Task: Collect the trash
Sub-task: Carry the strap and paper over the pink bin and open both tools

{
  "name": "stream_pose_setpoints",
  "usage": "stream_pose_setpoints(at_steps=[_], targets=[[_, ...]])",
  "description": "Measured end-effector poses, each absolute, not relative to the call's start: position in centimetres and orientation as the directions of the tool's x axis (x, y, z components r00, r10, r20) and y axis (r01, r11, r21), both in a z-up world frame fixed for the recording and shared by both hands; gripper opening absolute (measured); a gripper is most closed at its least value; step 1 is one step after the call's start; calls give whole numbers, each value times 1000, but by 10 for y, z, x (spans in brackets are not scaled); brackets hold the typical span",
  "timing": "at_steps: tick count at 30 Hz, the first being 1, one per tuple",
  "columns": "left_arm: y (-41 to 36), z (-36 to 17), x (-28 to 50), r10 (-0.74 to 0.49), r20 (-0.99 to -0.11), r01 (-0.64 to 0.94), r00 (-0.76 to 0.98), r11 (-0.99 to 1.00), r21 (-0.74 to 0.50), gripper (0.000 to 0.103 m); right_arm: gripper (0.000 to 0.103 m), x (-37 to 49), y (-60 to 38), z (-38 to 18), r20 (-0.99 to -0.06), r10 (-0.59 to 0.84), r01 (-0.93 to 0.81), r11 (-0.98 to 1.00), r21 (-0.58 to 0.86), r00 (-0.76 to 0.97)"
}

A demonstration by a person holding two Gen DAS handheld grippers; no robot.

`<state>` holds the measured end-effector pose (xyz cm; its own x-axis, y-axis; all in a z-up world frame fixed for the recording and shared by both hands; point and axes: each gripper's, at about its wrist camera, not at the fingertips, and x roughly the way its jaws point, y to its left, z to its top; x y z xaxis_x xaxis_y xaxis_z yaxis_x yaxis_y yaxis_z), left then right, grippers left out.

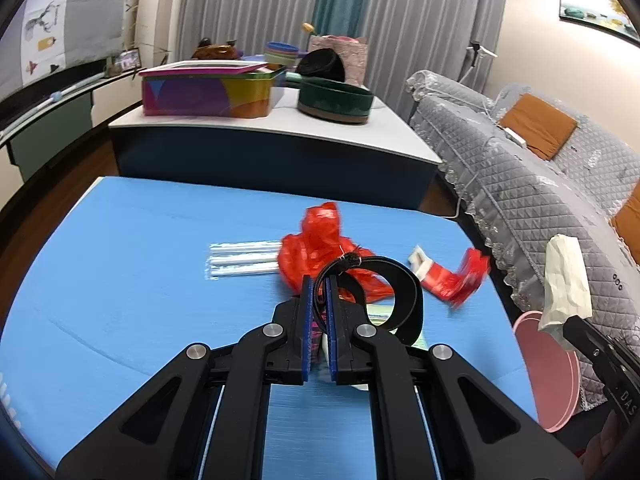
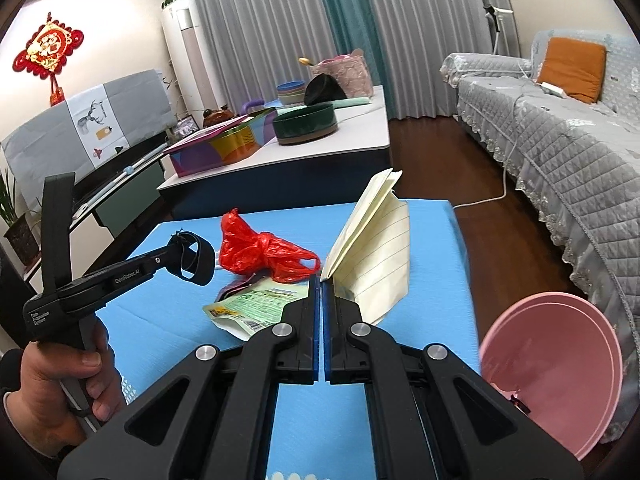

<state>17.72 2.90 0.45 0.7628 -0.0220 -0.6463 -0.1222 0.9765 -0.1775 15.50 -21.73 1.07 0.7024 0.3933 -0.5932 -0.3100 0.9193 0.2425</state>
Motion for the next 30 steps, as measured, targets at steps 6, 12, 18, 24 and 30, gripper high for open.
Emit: stream_pose_setpoints(at_steps=[6, 12, 18, 24, 30], targets=[[9, 8, 175, -52, -639, -80, 767, 981, -176, 6, 1, 151, -231, 13, -592, 372, -287, 928, 236, 715], [-13, 11, 175, -79, -633, -42, 770, 984, -174, 6, 1, 147, -244, 13, -592, 353, -268, 935, 231, 725], [-32, 12, 177, -101, -631, -9, 769, 986, -169, 6, 1, 143, -259, 14, -589, 332, -244, 943, 228, 737], [-51, 11, 180, -123, -632, 23, 765, 986, -164, 6, 1, 139, -277, 16, -585, 305, -215, 952, 219, 751], [-73, 10, 182, -149, -632, 61, 760, 985, -160, 6, 1, 134, -295, 17, -587, 272, -180, 961, 211, 763]])
